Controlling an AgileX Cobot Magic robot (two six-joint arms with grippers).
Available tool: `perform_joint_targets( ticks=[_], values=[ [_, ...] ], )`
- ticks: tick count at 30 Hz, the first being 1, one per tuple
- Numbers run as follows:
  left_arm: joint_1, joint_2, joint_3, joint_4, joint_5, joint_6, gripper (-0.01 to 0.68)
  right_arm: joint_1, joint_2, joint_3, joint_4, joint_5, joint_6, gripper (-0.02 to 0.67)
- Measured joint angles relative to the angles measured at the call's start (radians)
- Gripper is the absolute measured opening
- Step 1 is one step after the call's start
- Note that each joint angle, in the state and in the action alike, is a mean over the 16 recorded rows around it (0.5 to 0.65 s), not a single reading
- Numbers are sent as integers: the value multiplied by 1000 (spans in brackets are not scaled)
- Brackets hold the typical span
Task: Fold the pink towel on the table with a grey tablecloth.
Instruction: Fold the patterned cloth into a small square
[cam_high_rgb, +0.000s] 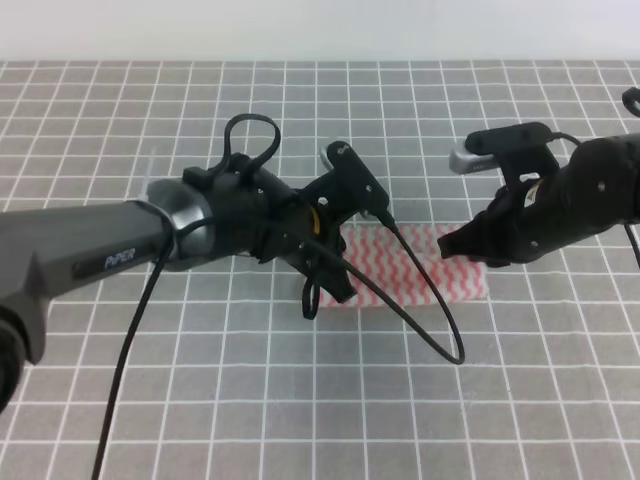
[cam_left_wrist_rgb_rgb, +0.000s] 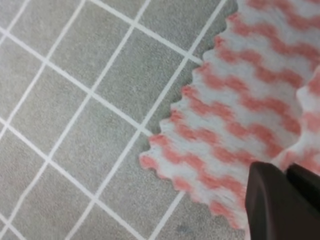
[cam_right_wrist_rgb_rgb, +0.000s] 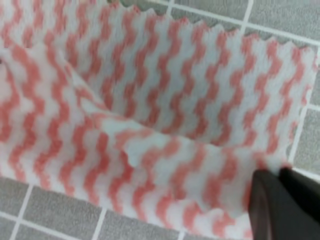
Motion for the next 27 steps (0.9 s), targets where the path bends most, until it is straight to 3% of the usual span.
perform_joint_targets(
  ticks=[27],
  values=[
    [4, 18, -1, 32, -58, -15, 0, 1, 30, -1, 0, -84, -3, -17]
  ],
)
